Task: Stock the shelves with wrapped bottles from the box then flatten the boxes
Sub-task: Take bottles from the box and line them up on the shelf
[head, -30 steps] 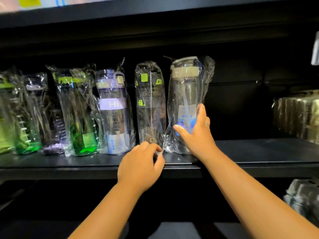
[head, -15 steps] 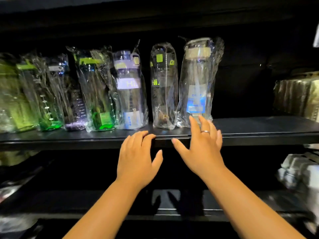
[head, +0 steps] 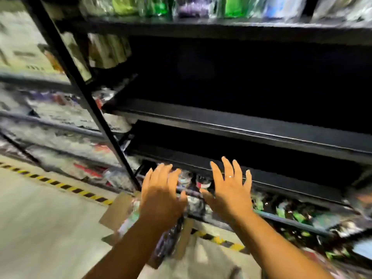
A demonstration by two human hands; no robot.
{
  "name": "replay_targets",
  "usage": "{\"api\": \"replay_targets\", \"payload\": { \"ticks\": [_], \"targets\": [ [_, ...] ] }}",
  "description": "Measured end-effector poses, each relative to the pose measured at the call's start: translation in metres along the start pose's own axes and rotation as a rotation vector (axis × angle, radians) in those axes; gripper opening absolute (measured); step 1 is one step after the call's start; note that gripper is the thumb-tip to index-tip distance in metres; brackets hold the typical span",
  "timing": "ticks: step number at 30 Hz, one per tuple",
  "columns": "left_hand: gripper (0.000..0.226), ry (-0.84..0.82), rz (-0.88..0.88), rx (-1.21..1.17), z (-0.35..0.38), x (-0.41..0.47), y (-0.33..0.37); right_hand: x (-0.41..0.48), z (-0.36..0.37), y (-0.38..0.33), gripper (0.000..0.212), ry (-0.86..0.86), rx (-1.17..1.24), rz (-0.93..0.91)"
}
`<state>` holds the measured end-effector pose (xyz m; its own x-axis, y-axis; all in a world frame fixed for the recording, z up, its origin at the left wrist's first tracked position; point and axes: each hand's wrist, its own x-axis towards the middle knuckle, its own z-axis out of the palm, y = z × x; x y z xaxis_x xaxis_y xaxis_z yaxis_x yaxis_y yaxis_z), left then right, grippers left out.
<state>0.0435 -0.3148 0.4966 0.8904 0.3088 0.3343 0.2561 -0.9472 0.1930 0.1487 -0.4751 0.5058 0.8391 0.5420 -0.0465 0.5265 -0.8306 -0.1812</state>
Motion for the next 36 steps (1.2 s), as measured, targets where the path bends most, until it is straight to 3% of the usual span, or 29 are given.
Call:
{"api": "replay_targets", "payload": {
  "ticks": [6, 13, 17, 21, 32, 36],
  "targets": [
    [0.054, -0.226, -0.201, 0.076, 0.022, -0.085, -0.097, -0.025, 0.086, -0.073, 0.071, -0.139, -0.015, -0.08],
    [0.065, -0.473, -0.328, 0.092, 0.047, -0.094, -0.178, 0.023, 0.142, -0.127, 0.068, -0.313, 0.025, -0.169],
    [0.067, -0.527, -0.366, 0.124, 0.06, -0.084, -0.229, 0.074, 0.179, -0.153, 0.075, -0.459, 0.084, -0.219],
    [0.069, -0.562, -0.527, 0.018, 0.084, -0.074, -0.264, 0.116, 0.221, -0.174, 0.071, -0.511, 0.072, -0.222],
    [0.079, -0.924, -0.682, -0.103, 0.292, -0.084, -0.384, 0.142, 0.404, -0.203, 0.077, -0.621, 0.049, 0.015],
    [0.084, -1.046, -0.689, -0.095, 0.381, -0.113, -0.431, 0.131, 0.494, -0.206, 0.08, -0.558, 0.116, 0.191]
  ]
}}
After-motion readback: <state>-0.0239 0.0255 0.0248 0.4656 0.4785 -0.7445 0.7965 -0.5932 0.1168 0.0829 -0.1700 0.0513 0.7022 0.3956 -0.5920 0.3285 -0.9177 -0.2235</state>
